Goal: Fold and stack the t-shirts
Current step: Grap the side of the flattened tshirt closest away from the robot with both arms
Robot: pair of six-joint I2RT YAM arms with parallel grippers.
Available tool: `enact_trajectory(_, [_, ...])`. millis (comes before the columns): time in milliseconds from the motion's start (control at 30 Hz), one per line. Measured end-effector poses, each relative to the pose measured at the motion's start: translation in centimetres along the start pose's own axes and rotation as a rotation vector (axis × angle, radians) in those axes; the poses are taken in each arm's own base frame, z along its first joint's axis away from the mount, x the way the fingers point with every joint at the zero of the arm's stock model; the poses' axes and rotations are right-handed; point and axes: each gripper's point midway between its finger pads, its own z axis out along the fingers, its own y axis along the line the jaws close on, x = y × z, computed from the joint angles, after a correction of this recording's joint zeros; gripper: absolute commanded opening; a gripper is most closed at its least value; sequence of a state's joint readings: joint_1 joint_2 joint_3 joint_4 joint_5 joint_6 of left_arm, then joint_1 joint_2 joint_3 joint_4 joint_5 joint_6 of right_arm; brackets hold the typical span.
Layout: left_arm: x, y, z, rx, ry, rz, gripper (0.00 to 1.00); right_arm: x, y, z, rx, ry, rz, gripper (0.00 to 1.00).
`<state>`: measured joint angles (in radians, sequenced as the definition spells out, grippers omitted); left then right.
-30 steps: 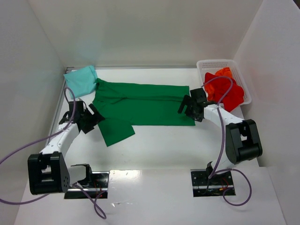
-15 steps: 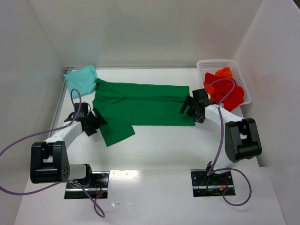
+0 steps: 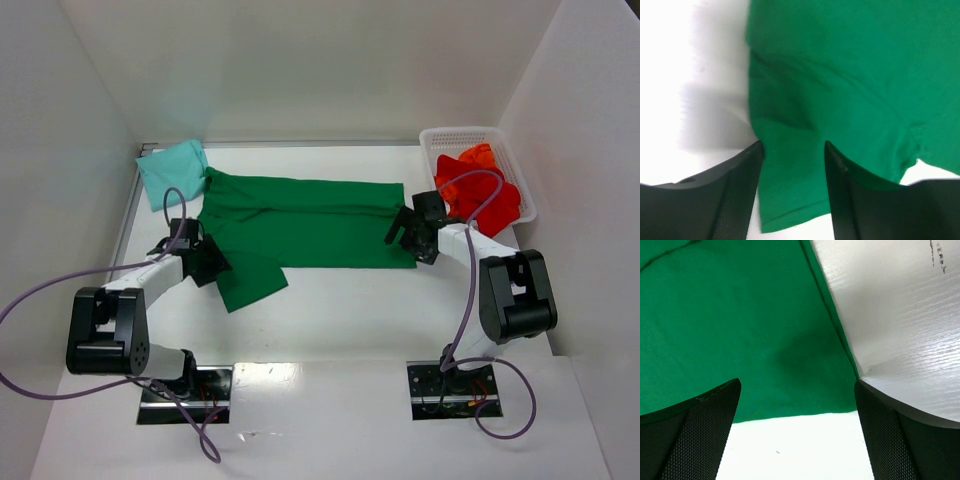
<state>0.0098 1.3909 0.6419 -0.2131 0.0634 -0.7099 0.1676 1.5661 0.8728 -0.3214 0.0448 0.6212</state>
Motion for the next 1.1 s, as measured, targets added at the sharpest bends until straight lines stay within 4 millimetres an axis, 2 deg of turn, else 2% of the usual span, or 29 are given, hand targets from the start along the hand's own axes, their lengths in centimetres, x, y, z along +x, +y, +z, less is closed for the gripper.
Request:
enact_trajectory(233, [0.0, -0.1, 0.5, -0.009, -0.001, 0.009, 0.42, 0.3, -0.5, 0.2, 0.01, 0.008, 0.006, 0.99])
enact_trajectory(533, [0.3, 0.2, 0.5, -0.028, 0.017, 0.004, 0.15, 0.8, -0.9, 0.4, 0.019, 0.016, 0.039, 0.99])
enact_trajectory(867, [0.8, 0.5, 0.4, -0.041, 0.034, 0.002, 0.01, 1.1, -1.9, 0.2, 0.046, 0.006, 0.087, 0.95])
enact_trajectory(1000, [0.8, 0.6, 0.3, -0.043, 0.036, 0.002, 0.0, 1.5, -2.8, -0.3, 0.065, 0.003, 0.103, 0.95])
enact_trajectory(1100, [1.0, 0.7, 0.2, -0.048, 0.043, 0.001, 0.0, 1.6, -3.1, -0.6, 0.079, -0.001, 0.111, 0.82])
